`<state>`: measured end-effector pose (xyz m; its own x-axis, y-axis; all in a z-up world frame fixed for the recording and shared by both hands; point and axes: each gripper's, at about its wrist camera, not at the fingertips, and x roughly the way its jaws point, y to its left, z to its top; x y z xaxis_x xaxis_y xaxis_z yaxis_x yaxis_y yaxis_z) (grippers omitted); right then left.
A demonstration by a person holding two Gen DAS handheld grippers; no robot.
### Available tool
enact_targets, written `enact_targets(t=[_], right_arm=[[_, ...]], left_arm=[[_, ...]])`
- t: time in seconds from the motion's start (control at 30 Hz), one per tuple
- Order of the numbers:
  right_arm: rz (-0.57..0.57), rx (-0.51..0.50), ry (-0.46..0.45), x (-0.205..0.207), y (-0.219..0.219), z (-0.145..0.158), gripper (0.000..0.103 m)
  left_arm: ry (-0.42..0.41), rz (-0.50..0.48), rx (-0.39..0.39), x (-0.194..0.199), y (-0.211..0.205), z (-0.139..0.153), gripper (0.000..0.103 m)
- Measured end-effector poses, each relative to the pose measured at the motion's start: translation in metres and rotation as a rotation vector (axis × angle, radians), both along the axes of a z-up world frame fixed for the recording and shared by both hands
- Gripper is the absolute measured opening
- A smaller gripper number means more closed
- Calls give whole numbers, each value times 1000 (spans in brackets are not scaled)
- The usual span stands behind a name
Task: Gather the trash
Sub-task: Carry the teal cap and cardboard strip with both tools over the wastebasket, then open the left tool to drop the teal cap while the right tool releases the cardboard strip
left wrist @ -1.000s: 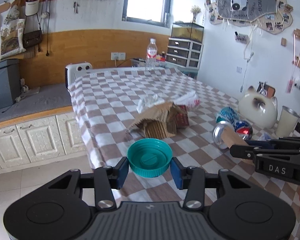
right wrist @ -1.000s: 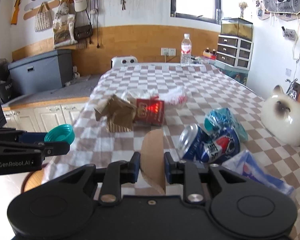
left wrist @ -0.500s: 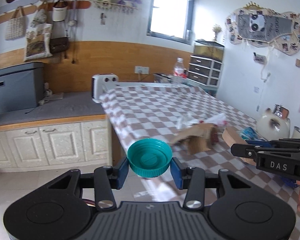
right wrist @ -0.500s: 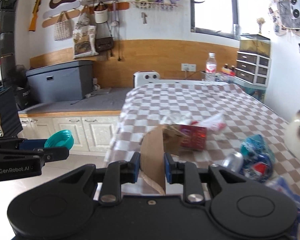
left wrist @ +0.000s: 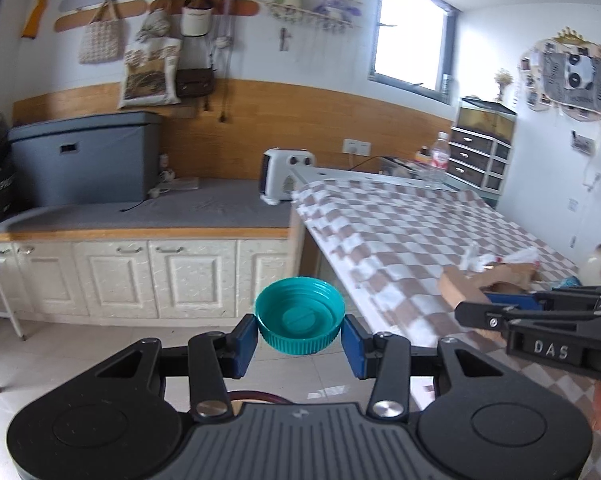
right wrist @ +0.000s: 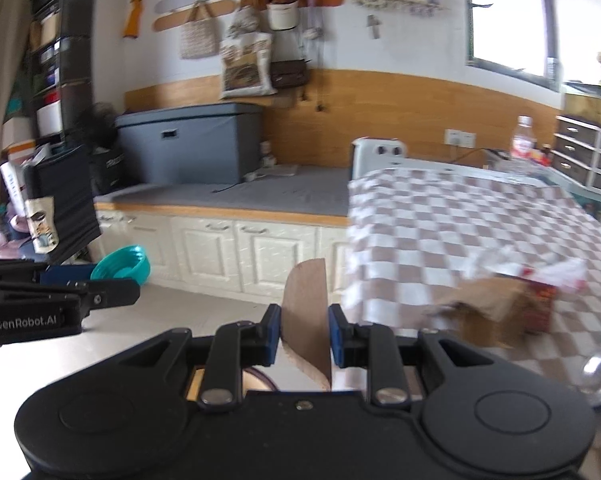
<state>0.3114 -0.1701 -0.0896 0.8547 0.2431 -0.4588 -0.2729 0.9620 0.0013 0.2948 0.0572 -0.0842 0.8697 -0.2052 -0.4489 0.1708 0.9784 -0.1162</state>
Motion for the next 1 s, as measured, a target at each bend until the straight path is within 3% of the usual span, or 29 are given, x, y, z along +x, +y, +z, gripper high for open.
enact_targets(t=[0.27,0.4,1.0], right_arm=[[102,-8,84,35,45,-23,26],[151,-1,165,61,62,-41,26],[239,-95,537,146,121,-164,26]], left_arm=[[84,56,-30,23,39,-33,47],[181,62,-20,45,49,-60,47],[474,58,-5,114,72,-174,47]])
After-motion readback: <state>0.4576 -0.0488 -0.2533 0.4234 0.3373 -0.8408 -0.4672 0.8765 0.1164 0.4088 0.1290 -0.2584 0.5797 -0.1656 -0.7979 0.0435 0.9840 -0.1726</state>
